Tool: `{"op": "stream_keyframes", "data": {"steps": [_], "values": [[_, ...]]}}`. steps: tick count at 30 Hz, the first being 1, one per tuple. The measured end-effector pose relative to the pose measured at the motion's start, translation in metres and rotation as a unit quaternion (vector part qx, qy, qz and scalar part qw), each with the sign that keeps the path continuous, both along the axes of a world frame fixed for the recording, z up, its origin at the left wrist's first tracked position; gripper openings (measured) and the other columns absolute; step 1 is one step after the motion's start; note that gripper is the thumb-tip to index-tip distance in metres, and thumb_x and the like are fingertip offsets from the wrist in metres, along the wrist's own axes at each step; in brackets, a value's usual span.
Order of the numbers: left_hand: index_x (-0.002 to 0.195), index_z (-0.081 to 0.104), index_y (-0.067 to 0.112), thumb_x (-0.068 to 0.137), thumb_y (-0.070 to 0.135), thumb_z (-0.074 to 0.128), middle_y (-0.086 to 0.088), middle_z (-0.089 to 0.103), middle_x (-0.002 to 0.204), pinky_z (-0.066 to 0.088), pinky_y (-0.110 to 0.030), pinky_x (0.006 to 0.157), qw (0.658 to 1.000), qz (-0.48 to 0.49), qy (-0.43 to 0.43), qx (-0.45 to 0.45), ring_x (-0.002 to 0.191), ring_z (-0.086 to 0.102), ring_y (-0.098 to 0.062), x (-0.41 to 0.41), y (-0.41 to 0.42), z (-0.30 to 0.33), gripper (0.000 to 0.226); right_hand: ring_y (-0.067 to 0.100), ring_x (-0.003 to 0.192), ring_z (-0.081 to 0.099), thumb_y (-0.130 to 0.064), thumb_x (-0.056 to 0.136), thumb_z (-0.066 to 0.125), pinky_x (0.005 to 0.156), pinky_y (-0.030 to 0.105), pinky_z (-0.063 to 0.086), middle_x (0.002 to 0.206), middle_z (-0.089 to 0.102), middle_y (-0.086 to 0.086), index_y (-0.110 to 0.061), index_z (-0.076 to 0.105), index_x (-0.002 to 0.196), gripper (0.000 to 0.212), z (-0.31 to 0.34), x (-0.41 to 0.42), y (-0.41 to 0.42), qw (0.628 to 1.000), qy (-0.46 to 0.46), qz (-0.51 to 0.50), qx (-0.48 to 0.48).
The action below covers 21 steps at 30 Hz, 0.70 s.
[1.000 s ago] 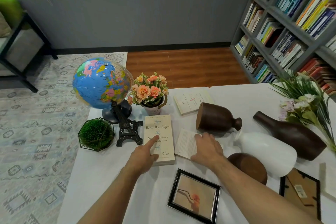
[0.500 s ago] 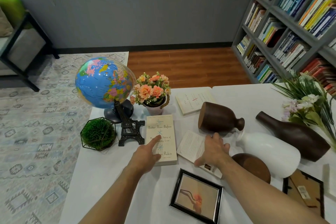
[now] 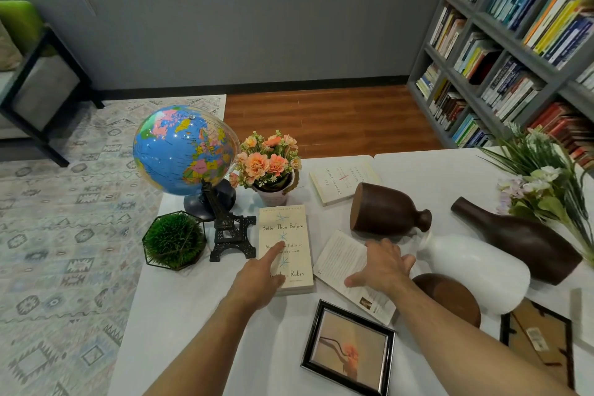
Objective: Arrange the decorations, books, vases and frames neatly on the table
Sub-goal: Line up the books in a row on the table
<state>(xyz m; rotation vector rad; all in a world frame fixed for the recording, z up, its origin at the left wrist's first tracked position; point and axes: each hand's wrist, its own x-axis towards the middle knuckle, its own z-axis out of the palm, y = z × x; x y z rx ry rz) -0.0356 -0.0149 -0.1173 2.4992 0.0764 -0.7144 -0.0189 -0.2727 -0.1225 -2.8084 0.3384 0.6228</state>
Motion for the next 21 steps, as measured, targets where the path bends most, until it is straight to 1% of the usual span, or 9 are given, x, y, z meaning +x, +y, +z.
{"op": "stream_keyframes", "data": {"steps": [4, 9, 11, 16, 21], "values": [[0.153, 0.016, 0.045, 0.097, 0.032, 0.055, -0.008, 0.053, 0.137, 0.049, -0.036, 0.093, 1.000, -0.007, 0.001, 0.007, 0.111, 0.056, -0.023, 0.000, 0.000, 0.001, 0.069, 0.015, 0.102, 0.052, -0.052, 0.065, 0.087, 0.083, 0.038, 0.022, 0.104, 0.059, -0.011, -0.030, 0.048, 0.101, 0.058, 0.002, -0.002, 0.000, 0.996, -0.028, -0.034, 0.082], [0.153, 0.015, 0.045, 0.097, 0.033, 0.055, -0.008, 0.052, 0.137, 0.049, -0.035, 0.091, 1.000, -0.006, 0.003, 0.007, 0.107, 0.056, -0.021, 0.000, -0.001, 0.001, 0.069, 0.018, 0.105, 0.055, -0.049, 0.077, 0.080, 0.081, 0.037, 0.020, 0.094, 0.066, -0.014, -0.033, 0.055, 0.100, 0.037, 0.011, 0.000, -0.003, 0.985, -0.054, -0.070, 0.148], [0.153, 0.016, 0.045, 0.097, 0.033, 0.055, -0.008, 0.053, 0.138, 0.048, -0.035, 0.091, 1.000, -0.007, 0.001, 0.008, 0.111, 0.056, -0.023, 0.001, -0.001, 0.003, 0.069, 0.018, 0.103, 0.055, -0.049, 0.080, 0.077, 0.082, 0.036, 0.019, 0.090, 0.066, -0.014, -0.033, 0.057, 0.098, 0.031, 0.014, -0.002, -0.004, 0.981, -0.068, -0.078, 0.163], [0.153, 0.015, 0.044, 0.097, 0.033, 0.055, -0.009, 0.053, 0.139, 0.048, -0.037, 0.095, 1.000, -0.011, 0.008, 0.013, 0.114, 0.056, -0.025, -0.001, -0.001, 0.007, 0.070, 0.014, 0.093, 0.057, -0.048, 0.082, 0.075, 0.081, 0.036, 0.018, 0.082, 0.066, -0.015, -0.033, 0.060, 0.092, 0.024, 0.020, -0.006, -0.003, 0.973, -0.105, -0.093, 0.186], [0.154, 0.012, 0.044, 0.098, 0.033, 0.052, -0.009, 0.054, 0.140, 0.048, -0.037, 0.095, 0.999, -0.023, 0.006, 0.030, 0.114, 0.057, -0.025, -0.001, -0.002, 0.011, 0.070, 0.016, 0.098, 0.054, -0.047, 0.081, 0.076, 0.077, 0.035, 0.016, 0.086, 0.066, -0.014, -0.032, 0.063, 0.092, 0.023, 0.028, -0.011, 0.000, 0.966, -0.125, -0.105, 0.200]]}}
